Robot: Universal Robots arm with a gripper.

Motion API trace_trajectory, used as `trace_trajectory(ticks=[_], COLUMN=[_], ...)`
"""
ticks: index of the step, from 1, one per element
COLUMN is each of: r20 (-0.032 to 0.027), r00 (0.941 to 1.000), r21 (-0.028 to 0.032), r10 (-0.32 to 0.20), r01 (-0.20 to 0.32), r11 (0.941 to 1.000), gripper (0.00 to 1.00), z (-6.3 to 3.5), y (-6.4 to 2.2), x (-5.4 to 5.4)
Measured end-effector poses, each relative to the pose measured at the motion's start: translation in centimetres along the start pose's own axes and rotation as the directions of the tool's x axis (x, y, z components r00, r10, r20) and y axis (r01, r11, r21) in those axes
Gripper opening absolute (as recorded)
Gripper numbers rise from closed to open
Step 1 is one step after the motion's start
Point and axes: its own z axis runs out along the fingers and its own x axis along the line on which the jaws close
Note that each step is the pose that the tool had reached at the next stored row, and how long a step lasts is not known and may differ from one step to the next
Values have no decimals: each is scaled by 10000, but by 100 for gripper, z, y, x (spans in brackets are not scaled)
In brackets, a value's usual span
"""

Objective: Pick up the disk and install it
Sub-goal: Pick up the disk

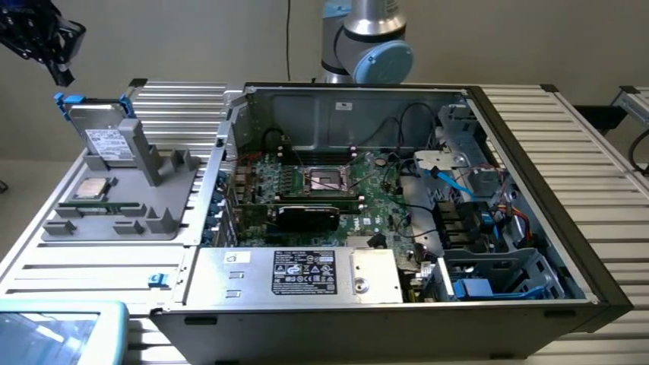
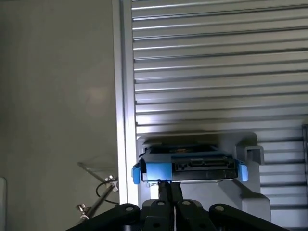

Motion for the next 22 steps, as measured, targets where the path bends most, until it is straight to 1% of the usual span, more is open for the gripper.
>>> trace_trajectory(ticks=[2, 6, 9, 11, 16, 20, 21, 22], r20=[-4, -3, 13, 23, 48, 48, 48, 51], r00=[9998, 9999, 9997, 9985, 9922, 9920, 9915, 9896], r21=[32, 35, 11, -4, -42, -43, -50, -60], r10=[-190, -143, 260, 553, 1247, 1263, 1303, 1436], r01=[190, 143, -260, -553, -1247, -1263, -1303, -1436], r11=[9998, 9999, 9997, 9985, 9922, 9920, 9915, 9896], gripper=[11, 11, 11, 11, 11, 11, 11, 11], z=[7, 7, 7, 7, 8, 7, 7, 7], y=[0, 0, -1, -1, -1, -1, -1, -1], x=[0, 0, 0, 0, 0, 0, 0, 1])
